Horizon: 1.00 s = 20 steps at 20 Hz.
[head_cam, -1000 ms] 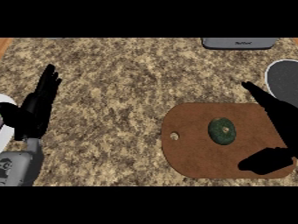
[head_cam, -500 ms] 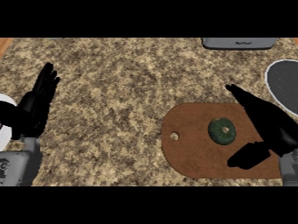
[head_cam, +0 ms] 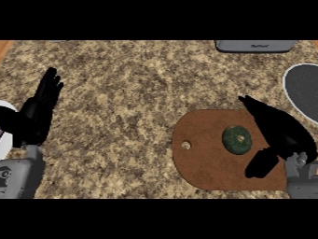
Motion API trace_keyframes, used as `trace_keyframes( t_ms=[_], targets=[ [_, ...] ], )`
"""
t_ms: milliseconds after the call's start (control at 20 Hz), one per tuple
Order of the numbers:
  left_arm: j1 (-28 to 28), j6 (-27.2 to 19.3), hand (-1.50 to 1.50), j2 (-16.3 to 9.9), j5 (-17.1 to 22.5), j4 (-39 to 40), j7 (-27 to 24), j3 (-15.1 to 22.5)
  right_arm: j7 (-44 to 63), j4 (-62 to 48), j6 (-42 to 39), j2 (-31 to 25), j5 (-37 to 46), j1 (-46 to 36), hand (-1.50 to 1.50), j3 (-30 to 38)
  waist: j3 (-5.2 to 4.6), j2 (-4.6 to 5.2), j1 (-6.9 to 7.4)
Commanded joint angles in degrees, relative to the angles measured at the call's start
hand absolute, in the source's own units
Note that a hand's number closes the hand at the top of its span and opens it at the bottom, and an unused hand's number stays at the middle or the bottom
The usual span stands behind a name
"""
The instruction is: Pick the squash from the cutting board and place it in the pan
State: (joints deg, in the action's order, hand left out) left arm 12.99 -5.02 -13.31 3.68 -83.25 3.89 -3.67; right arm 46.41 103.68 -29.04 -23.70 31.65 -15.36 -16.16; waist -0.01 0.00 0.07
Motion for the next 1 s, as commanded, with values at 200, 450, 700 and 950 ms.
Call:
trace_keyframes(
  t_ms=[200, 450, 700, 950],
  targets=[
    [-0.6, 0.3, 0.0, 1.5, -2.2, 0.7, -2.4, -0.4, -6.4, -8.3, 0.9, 4.1, 6.6, 0.0, -1.5, 0.7, 0.01, 0.03, 0.01],
    [1.5, 1.1, 0.0, 1.1, -2.6, 3.0, -2.2, -1.7, -3.2, -6.6, -4.4, 5.8, 7.8, -0.4, -1.5, 0.7, 0.0, 0.0, -0.18],
    [2.6, 1.8, 0.0, 1.3, -1.7, 0.0, 2.4, -2.3, -7.0, -10.5, -5.2, 6.7, 9.1, -1.5, -1.5, 4.1, 0.01, -0.01, -0.13],
    [-1.3, 1.1, 0.0, 1.3, -3.3, -4.5, 2.5, -2.2, -9.7, -14.4, -5.3, 7.8, 11.2, -0.2, -1.5, 3.5, 0.01, -0.03, 0.04]
  ],
)
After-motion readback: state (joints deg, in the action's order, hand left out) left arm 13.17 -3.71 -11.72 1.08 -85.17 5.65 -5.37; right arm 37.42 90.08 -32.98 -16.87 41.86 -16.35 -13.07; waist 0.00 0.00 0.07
